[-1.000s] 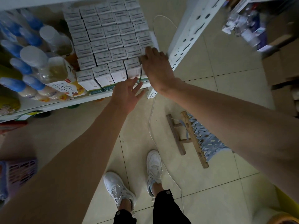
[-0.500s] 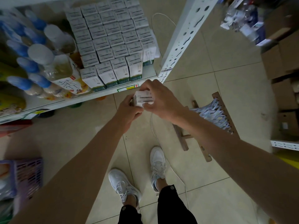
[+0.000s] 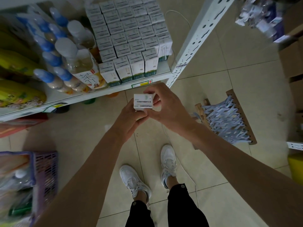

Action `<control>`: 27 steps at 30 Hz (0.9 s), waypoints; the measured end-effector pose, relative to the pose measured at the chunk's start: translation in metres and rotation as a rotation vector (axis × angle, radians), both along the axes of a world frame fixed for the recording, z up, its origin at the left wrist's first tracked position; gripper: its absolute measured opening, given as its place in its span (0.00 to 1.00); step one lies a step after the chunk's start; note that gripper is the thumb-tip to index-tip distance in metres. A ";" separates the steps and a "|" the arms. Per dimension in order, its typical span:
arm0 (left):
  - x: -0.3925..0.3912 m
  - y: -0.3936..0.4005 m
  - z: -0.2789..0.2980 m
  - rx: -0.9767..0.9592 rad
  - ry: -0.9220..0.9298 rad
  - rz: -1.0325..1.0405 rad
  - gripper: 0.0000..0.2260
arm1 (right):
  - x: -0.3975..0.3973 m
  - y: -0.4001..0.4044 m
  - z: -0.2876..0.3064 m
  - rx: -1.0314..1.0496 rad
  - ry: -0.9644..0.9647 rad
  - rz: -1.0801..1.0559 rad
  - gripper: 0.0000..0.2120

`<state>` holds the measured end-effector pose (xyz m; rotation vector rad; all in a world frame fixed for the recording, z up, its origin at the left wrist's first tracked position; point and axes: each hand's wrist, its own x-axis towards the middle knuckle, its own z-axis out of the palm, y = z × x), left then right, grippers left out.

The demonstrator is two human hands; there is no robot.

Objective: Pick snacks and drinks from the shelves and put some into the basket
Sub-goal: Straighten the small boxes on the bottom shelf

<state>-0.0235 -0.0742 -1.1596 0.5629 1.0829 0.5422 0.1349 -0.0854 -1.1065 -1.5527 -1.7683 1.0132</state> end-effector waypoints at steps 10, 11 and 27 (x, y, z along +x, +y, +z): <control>-0.012 -0.018 0.020 -0.009 -0.005 -0.063 0.26 | 0.014 0.019 0.000 -0.262 0.219 -0.199 0.18; -0.012 -0.020 0.023 -0.014 -0.016 -0.047 0.26 | 0.017 0.022 -0.002 -0.298 0.269 -0.222 0.16; 0.005 -0.032 0.039 -0.249 -0.347 0.236 0.16 | 0.031 0.032 0.001 -0.481 0.335 -0.355 0.11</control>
